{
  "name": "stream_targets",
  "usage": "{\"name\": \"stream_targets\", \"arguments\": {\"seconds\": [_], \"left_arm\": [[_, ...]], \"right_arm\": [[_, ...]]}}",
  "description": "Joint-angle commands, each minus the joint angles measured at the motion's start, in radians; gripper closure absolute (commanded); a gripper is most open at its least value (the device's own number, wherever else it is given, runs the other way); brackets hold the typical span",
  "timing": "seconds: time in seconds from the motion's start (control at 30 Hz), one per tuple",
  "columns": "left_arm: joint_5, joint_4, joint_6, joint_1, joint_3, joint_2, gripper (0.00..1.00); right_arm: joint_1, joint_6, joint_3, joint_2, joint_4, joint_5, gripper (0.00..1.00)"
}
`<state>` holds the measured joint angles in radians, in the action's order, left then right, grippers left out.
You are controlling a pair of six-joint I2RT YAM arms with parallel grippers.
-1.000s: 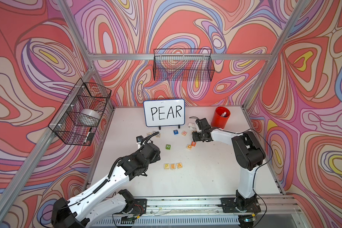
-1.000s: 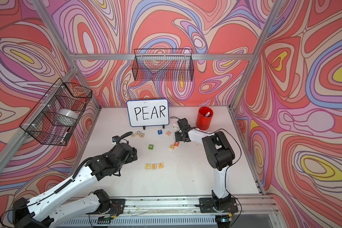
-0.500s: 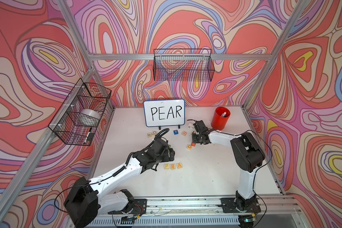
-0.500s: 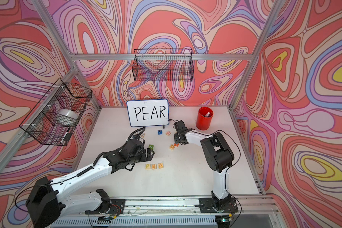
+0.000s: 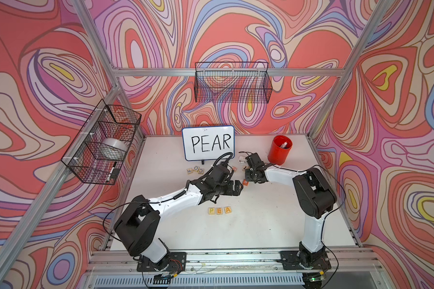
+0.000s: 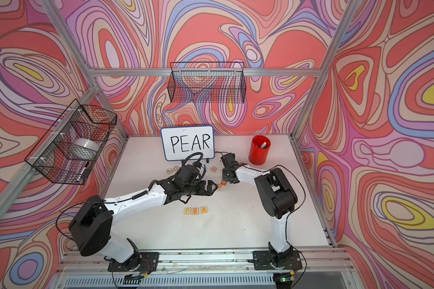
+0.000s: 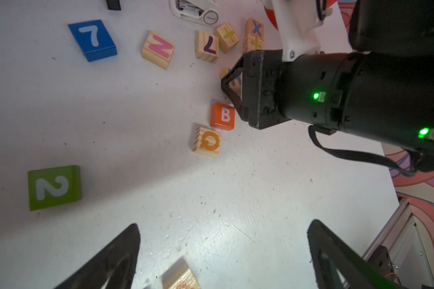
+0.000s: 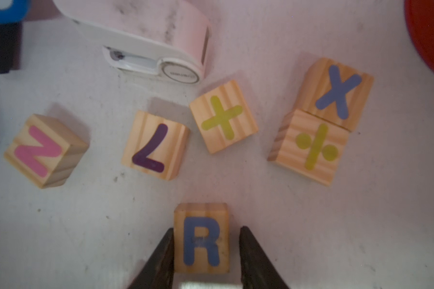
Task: Spell the uppercase word “pear” with letter blocks
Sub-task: Pick up the letter block from the center of the board.
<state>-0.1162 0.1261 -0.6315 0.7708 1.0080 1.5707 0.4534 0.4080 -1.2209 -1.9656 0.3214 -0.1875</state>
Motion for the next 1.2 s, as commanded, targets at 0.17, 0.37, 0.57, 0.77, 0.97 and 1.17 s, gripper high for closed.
{"name": "stream_targets", "arguments": {"seconds": [0.17, 0.37, 0.57, 0.77, 0.97, 1.17], "left_arm": [[-0.031, -0.03, 0.029, 0.011, 0.025, 0.009, 0.0], [-0.016, -0.025, 0.03, 0.013, -0.005, -0.04, 0.0], [0.0, -0.016, 0.029, 0.017, -0.049, -0.12, 0.0], [0.04, 0.026, 0.02, 0.024, -0.136, -0.245, 0.0], [0.091, 0.146, 0.01, 0.031, -0.221, -0.377, 0.0], [0.147, 0.247, -0.022, 0.036, -0.312, -0.538, 0.0]], "right_arm": [[0.004, 0.025, 0.003, 0.018, 0.027, -0.006, 0.65], [0.008, 0.032, 0.013, 0.085, 0.037, -0.029, 0.69], [0.029, 0.037, 0.026, 0.216, 0.082, -0.078, 0.7], [0.105, 0.11, 0.098, 0.346, 0.142, -0.102, 0.7], [0.254, 0.244, 0.221, 0.451, 0.181, -0.135, 0.7], [0.425, 0.373, 0.31, 0.465, 0.195, -0.163, 0.7]]}}
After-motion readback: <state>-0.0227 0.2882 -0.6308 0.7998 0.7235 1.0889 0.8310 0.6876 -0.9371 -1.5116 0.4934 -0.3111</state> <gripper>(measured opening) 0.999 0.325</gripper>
